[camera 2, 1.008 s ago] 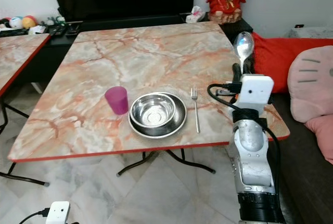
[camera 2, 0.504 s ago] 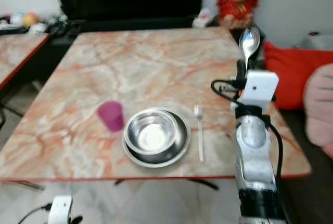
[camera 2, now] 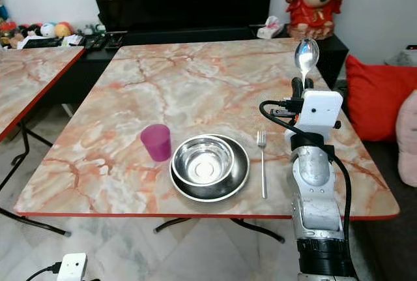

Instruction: Setting the table

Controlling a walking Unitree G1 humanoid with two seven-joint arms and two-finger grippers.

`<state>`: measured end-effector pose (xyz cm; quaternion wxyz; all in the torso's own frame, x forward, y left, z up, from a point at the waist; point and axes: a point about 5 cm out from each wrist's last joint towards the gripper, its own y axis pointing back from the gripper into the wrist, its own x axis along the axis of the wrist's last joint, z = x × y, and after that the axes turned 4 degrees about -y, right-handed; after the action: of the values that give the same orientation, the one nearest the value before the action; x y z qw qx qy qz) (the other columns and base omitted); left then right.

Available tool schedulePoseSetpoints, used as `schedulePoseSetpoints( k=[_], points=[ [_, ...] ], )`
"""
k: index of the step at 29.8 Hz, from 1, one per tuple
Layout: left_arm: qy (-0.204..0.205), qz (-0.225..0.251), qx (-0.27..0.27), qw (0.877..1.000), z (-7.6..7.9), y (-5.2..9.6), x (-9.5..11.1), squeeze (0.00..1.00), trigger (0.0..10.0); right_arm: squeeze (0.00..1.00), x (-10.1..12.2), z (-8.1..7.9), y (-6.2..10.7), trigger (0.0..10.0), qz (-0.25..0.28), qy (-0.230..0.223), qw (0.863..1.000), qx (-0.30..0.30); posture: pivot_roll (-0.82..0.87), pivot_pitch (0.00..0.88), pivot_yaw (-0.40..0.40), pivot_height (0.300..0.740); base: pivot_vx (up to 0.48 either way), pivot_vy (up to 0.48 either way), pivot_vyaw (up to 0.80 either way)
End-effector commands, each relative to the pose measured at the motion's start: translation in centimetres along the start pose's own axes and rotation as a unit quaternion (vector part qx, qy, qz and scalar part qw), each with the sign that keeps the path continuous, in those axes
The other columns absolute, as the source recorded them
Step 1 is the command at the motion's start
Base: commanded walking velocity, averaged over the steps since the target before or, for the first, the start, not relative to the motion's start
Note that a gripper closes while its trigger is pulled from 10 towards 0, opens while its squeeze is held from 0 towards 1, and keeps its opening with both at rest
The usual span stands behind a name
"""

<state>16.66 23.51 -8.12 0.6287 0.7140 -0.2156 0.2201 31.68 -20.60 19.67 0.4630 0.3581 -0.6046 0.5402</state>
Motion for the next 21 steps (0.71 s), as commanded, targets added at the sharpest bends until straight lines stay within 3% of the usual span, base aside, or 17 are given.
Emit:
schedulePoseSetpoints(
  k=[1, 11, 21],
  points=[
    [-0.001, -0.008, 0.008, 1.0, -0.5, 0.1, -0.4, 0.0, 10.0, 0.0, 0.3, -0.3, -0.1, 10.0, 0.004, -0.004, 1.0, 0.003, 0.0, 0.012, 0.083, 0.74, 0.0, 0.0, 0.0],
    [-0.001, -0.005, 0.006, 1.0, -0.5, 0.1, -0.3, 0.0, 10.0, 0.0, 0.2, -0.3, -0.2, 10.0, -0.005, 0.003, 1.0, 0.007, -0.01, 0.013, 0.079, 0.74, 0.0, 0.0, 0.0],
    [0.002, 0.002, 0.009, 1.0, -0.6, 0.0, 0.2, 0.0, 10.0, 0.0, 0.9, 0.6, -1.2, 10.0, -0.009, 0.025, 0.999, 0.019, -0.07, 0.0, 0.025, 0.74, 0.0, 0.0, 0.0]
  ],
)
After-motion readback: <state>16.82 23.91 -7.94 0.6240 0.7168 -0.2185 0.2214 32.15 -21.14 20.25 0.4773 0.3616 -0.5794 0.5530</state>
